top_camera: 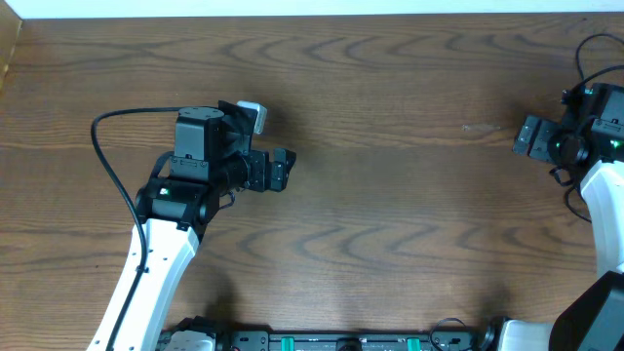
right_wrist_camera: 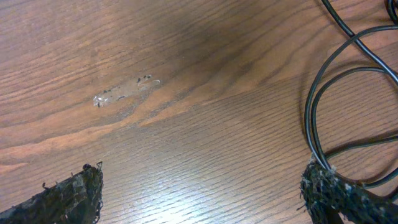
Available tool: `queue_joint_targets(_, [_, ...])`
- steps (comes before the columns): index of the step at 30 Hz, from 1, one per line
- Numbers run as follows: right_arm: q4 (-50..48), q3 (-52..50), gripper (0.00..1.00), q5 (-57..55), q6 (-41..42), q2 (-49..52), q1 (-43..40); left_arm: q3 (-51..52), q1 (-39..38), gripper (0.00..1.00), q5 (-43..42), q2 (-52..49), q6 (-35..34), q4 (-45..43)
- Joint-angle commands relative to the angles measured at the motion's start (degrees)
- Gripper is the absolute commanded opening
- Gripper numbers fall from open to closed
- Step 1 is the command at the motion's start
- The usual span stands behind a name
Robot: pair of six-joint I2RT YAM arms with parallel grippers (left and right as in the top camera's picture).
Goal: Untangle cables
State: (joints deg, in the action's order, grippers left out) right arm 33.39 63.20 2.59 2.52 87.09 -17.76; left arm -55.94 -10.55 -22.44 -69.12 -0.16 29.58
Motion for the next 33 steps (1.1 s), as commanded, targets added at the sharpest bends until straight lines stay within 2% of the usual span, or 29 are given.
queue_joint_targets(1, [0.09,-0.04,0.99,-0.52,-0.44,-0.92,0.17,0.22,0.20,0.97,-0.68,-0.22,0.35,-0.02])
queue_joint_targets(12, [0.09,-0.07,0.99,-0.52,-0.44,-0.92,0.17,0.24,0.20,0.98,0.83,0.87,0.55,0.20])
queue_joint_targets(20, [0.09,-0.07,0.99,-0.52,-0.44,-0.92,0.17,5.73,0.20,0.97,7.32,14.71,0.57,-1.03])
queue_joint_targets(25, [0.09,-0.07,0.99,-0.52,-0.44,-0.92,0.17,15.17,0.31,0.97,11.69,26.82,0.74,-8.66])
queue_joint_targets(33, [0.09,-0.07,0.99,-0.52,-0.44,-0.92,0.17,30.84,0.52,0.97,11.54,43.32,7.74,-27.19])
